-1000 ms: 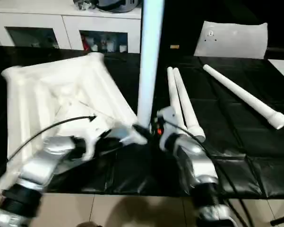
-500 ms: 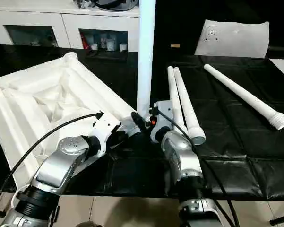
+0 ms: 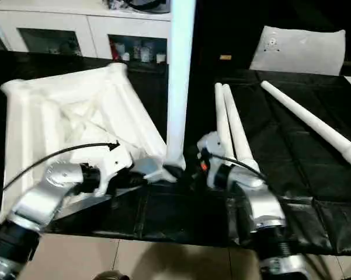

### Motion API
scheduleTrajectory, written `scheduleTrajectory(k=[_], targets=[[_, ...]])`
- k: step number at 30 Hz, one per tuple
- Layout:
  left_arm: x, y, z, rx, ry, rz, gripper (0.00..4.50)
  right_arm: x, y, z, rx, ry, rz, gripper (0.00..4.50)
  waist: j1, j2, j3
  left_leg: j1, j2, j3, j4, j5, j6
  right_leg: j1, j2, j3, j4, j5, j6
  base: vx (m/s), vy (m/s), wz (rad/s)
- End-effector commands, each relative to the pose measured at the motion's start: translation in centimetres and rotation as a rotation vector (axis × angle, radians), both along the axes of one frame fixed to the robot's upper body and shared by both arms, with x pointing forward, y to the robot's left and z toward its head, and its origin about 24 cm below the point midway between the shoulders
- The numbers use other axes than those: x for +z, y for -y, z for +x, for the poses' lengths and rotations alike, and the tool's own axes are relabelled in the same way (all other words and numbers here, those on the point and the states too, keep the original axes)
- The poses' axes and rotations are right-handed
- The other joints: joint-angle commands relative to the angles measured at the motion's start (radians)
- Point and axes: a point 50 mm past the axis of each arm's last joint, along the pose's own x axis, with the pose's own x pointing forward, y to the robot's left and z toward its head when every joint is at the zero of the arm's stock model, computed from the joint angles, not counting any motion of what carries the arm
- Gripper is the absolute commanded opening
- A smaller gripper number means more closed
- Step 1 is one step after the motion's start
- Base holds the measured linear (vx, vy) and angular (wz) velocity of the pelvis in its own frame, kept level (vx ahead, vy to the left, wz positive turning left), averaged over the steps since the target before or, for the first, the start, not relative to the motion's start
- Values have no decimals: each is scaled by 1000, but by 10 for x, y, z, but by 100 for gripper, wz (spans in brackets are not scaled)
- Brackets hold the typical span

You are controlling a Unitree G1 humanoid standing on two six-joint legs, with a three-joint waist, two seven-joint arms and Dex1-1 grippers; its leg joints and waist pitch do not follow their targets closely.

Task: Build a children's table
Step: Rotate leg to tighten

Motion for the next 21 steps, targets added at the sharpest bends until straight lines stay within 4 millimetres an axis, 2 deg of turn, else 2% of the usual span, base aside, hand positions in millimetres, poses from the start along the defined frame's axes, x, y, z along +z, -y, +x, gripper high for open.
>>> scheduleTrajectory(k=[1, 4, 11, 14, 16, 18, 21], targets=[[5, 10, -6, -191, -9, 2, 0, 10, 2, 1, 89, 39, -14, 447, -2, 0, -58, 5, 64, -23, -66, -90, 77, 47, -98, 61, -68, -109, -182, 0, 0, 0], [3, 5, -9, -274, -33, 25, 0, 12, 4, -3, 193, 40, -43, 447, 11, 1, -59, 6, 67, -21, -64, -81, 79, 46, -99, 60, -62, -86, -197, 0, 0, 0], [2, -2, -11, -376, -64, 74, 0, 12, 0, -12, 355, 17, -60, 447, 18, -2, -59, 5, 69, -21, -64, -99, 72, 46, -101, 60, -63, -117, -199, 0, 0, 0], [0, -4, -11, -419, -70, 96, 0, 9, -6, -18, 425, -2, -70, 414, 17, -5, -58, 2, 70, -22, -66, -104, 66, 48, -104, 61, -64, -144, -187, 0, 0, 0], [-1, -4, -11, -433, -70, 104, 0, 7, -7, -20, 447, -10, -72, 410, 17, -4, -59, 3, 70, -22, -65, -107, 63, 48, -104, 61, -65, -154, -185, 0, 0, 0], [-1, -4, -11, -441, -70, 111, 0, 6, -8, -23, 469, -24, -73, 381, 17, -5, -60, 3, 70, -22, -65, -99, 63, 47, -103, 61, -64, -146, -185, 0, 0, 0], [-2, -5, -10, -444, -67, 118, 0, 5, -8, -25, 488, -37, -73, 364, 18, -5, -61, 3, 71, -22, -64, -92, 64, 47, -103, 61, -62, -129, -191, 0, 0, 0]])
